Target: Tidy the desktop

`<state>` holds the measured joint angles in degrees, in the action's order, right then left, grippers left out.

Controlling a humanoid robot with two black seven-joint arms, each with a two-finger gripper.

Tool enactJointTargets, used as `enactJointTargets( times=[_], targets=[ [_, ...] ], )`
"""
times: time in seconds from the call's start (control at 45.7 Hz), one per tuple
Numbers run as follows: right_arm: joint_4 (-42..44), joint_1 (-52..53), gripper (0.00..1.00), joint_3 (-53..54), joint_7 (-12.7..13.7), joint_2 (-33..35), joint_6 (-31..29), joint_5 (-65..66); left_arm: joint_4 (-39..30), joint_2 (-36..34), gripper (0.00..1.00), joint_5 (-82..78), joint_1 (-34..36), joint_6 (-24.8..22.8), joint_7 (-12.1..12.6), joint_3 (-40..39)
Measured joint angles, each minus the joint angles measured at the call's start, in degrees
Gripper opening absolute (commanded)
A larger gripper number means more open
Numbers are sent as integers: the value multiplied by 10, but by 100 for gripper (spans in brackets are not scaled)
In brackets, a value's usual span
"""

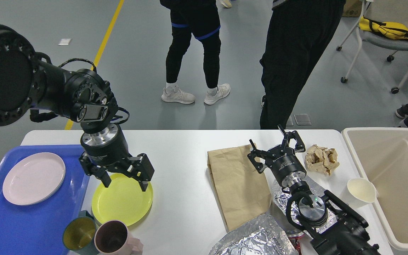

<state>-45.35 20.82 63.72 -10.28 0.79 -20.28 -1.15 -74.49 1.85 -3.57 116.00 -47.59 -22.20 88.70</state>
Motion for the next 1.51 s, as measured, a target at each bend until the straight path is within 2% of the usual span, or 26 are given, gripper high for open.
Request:
enactJointTargets(
  times=[0.088, 0.263, 0.46, 0.613, 0.832, 0.985, 1.138, 1.379, 1.51],
  targets=[
    [0, 0, 100, 0, 0, 0, 0, 0, -33, -1, 100, -3, 6, 6, 8, 25],
    [0, 0, 100, 0, 0, 0, 0, 0, -101, -4, 99, -19, 8, 51, 30, 74],
    [0, 0, 100, 0, 0, 0, 0, 0, -166, -16, 99, -23, 0, 130, 35, 139],
    [0, 0, 100, 0, 0, 0, 0, 0, -173, -33, 95, -16, -31, 171, 45, 148],
    [0, 0, 100, 0, 0, 0, 0, 0, -174, -38, 94, 10, -97, 232, 56, 149],
    [0, 0, 100, 0, 0, 0, 0, 0, -173, -38, 94, 37, -127, 271, 74, 146],
    [0, 0, 100, 0, 0, 0, 0, 0, -173, -37, 94, 47, -156, 320, 78, 145],
    [0, 0, 100, 0, 0, 0, 0, 0, -173, -35, 94, 71, -173, 346, 81, 131],
    [0, 0, 100, 0, 0, 0, 0, 0, -172, -34, 94, 75, -182, 378, 93, 130]
  ],
)
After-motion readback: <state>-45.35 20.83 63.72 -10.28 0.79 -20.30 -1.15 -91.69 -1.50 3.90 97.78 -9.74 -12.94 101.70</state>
